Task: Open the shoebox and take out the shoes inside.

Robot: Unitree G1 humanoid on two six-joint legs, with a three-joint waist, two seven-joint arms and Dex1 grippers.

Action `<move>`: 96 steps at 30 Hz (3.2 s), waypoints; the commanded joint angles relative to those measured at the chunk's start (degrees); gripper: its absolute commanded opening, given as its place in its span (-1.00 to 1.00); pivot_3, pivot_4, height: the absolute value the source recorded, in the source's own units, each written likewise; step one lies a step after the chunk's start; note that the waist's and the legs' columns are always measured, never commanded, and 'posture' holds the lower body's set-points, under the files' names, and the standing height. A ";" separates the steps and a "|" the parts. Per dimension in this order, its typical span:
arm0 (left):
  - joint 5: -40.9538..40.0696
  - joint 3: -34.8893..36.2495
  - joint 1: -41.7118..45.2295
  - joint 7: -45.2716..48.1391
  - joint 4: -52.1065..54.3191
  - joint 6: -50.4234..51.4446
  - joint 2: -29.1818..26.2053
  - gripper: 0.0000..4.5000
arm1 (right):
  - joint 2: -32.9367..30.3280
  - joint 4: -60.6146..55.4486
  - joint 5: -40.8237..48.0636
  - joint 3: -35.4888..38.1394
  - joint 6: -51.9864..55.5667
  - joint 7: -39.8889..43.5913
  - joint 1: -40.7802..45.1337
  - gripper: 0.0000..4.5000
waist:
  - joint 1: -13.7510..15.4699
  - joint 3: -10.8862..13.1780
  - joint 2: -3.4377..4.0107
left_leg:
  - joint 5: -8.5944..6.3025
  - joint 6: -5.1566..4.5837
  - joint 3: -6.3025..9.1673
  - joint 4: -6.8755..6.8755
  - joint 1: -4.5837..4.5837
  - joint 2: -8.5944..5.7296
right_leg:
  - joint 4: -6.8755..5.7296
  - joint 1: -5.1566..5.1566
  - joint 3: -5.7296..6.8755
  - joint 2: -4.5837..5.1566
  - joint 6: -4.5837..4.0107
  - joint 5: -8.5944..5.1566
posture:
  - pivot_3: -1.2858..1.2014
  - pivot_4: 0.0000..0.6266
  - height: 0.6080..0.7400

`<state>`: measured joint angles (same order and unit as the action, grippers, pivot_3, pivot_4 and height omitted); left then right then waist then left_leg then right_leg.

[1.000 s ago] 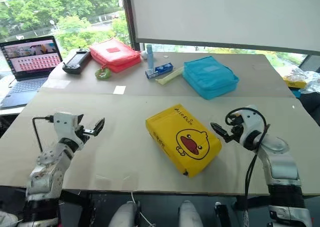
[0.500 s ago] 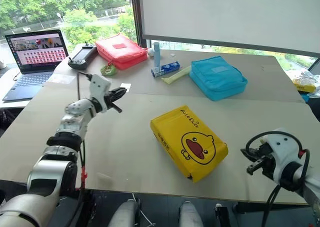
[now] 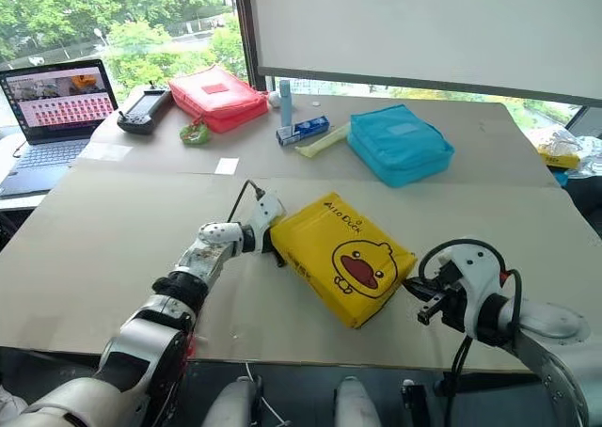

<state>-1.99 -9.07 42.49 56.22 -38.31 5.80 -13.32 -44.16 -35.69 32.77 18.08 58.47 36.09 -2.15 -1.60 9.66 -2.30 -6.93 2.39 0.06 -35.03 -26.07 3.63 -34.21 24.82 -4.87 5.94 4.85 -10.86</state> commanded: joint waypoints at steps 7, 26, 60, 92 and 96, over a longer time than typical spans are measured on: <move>-7.72 -3.55 -21.13 10.15 40.13 27.49 -16.28 -0.98 | -0.01 21.06 -11.46 -19.27 -18.65 9.48 19.90 -1.00 | -1.76 -0.07 0.13 | -0.02 -0.01 -0.01 0.29 0.79 0.23 | 0.05 -0.56 -0.02 -0.20 -0.12 -0.07 | 0.03 -0.52 0.83; -10.87 17.84 -36.79 -7.41 56.53 34.94 -28.56 -0.98 | 15.19 32.31 -19.15 -35.32 -25.76 18.07 32.70 -1.00 | -3.94 -0.05 0.12 | -0.05 0.04 0.25 0.32 0.90 0.49 | -0.19 -0.18 -0.01 -0.55 -0.54 0.16 | 0.03 -0.52 0.83; -34.70 48.46 -40.00 18.81 66.31 44.85 -57.02 1.00 | 7.43 27.39 0.83 -23.39 -19.88 36.78 30.54 -1.00 | -2.43 0.45 -0.25 | -0.01 0.05 0.01 0.28 -0.22 0.65 | -0.84 1.33 0.00 -0.63 -0.68 0.16 | 0.03 -0.52 0.83; -35.07 61.80 -60.51 13.22 75.92 48.35 -52.09 1.00 | 8.94 50.70 -17.66 -36.53 -38.09 44.69 40.33 -1.00 | -3.23 0.61 -0.08 | 0.00 0.08 -0.04 0.17 -0.03 1.19 | -1.26 1.34 0.72 -0.75 -1.30 -0.04 | 0.03 -0.52 0.83; -36.09 60.38 -58.40 12.51 76.14 49.12 -53.13 1.00 | 12.77 50.40 -16.40 -34.81 -35.96 42.35 39.57 -1.00 | -3.42 0.61 -0.09 | 0.01 0.12 -0.05 0.12 -0.03 1.17 | -1.26 1.35 0.72 -0.72 -1.37 0.01 | 0.03 -0.52 0.83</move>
<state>-37.47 51.05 -16.76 69.21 37.57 55.21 -65.66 -31.69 16.71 14.59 -19.25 21.31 79.04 37.43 -5.02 10.28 -2.39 -6.92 2.51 0.01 -34.90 -26.08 4.80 -35.47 26.18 -4.16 5.22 3.47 -10.84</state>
